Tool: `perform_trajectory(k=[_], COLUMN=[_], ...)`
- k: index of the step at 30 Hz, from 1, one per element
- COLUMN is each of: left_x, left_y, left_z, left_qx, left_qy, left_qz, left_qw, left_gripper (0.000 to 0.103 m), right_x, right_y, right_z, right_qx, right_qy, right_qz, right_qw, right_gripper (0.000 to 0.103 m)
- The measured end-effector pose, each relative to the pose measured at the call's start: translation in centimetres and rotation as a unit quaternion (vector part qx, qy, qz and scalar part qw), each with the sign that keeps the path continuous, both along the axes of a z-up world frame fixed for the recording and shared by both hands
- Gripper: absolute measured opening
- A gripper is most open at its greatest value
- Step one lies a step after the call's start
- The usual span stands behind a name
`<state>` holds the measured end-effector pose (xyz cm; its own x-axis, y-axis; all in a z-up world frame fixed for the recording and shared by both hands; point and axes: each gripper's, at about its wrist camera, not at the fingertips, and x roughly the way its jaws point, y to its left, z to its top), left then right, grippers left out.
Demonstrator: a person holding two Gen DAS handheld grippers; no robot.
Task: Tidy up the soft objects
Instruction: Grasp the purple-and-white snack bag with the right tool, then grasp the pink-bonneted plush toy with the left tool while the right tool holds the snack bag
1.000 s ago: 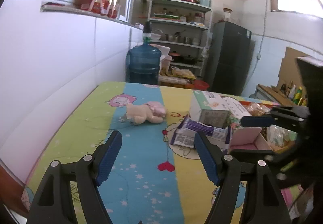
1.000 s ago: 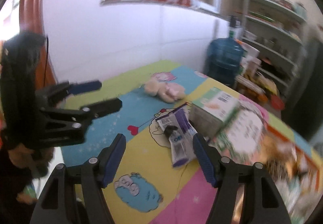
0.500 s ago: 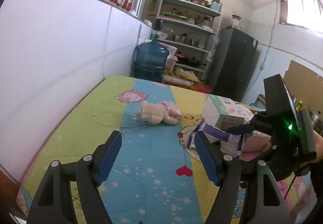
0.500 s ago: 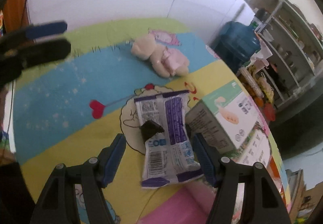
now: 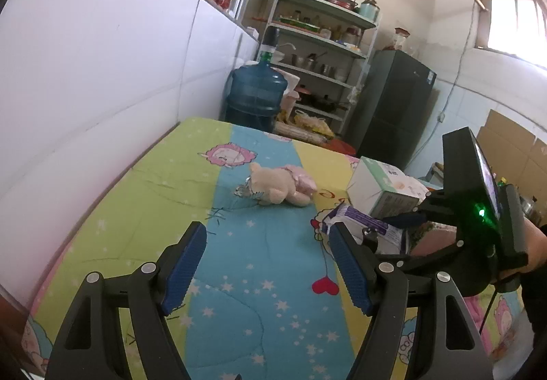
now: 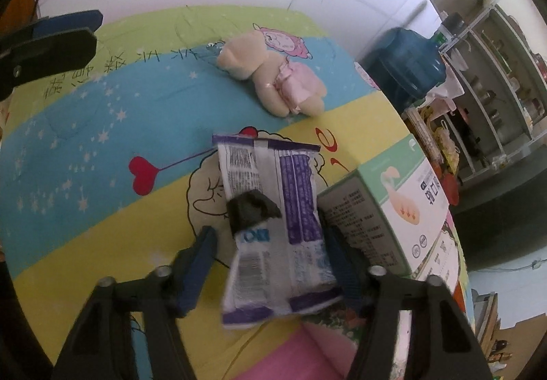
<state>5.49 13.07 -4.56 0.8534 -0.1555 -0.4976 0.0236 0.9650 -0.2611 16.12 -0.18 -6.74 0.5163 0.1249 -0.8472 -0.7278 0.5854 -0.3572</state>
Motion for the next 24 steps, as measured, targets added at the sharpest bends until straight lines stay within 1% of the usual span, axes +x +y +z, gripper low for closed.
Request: perform_trajectory(k=[5, 7, 10, 12, 15, 17, 19, 21, 22, 24], left_x=[-0.1, 0.0, 0.7, 1.6, 3.8, 5.9, 7.7, 9.7, 10.9, 12.8], left_y=[0.0, -0.1, -0.3, -0.6, -0.7, -0.6, -0.6, -0.9, -1.2, -2.0], left_z=[0.1, 0.3, 1.0, 1.5, 2.1, 2.4, 2.5, 2.5, 2.3, 1.8], left_qx=[0.002, 0.010, 0.019, 0.027, 0.029, 0.037, 0.051, 0.067, 0.082, 0.116], left_qy=[0.000, -0.003, -0.008, -0.015, -0.010, -0.002, 0.007, 0.017, 0.027, 0.040], left_qz=[-0.002, -0.008, -0.034, -0.074, -0.150, -0.198, -0.226, -0.256, -0.272, -0.285], left_qw=[1.0000, 0.9999, 0.9992, 0.9968, 0.9883, 0.9794, 0.9728, 0.9640, 0.9585, 0.9506], left_gripper=[0.076, 0.076, 0.076, 0.076, 0.076, 0.076, 0.077, 0.077, 0.077, 0.077], right_x=[-0.2, -0.4, -0.9, -1.7, -3.3, -4.5, -5.9, -7.3, -7.9, -8.8], right_y=[-0.2, -0.7, -1.2, -1.6, -2.6, -3.2, -3.9, -4.8, -5.2, -5.9], right_z=[0.5, 0.9, 1.5, 1.9, 2.8, 3.2, 3.6, 3.9, 4.1, 4.3], right_qx=[0.016, 0.040, 0.075, 0.101, 0.148, 0.168, 0.191, 0.214, 0.223, 0.236], right_qy=[0.002, 0.012, 0.021, 0.022, 0.024, 0.022, 0.021, 0.023, 0.024, 0.027], right_qz=[-0.010, -0.015, -0.019, -0.024, -0.030, -0.036, -0.040, -0.043, -0.044, -0.047], right_qw=[1.000, 0.999, 0.997, 0.994, 0.988, 0.985, 0.981, 0.976, 0.974, 0.970], right_gripper=[0.039, 0.037, 0.035, 0.035, 0.035, 0.035, 0.035, 0.035, 0.035, 0.035])
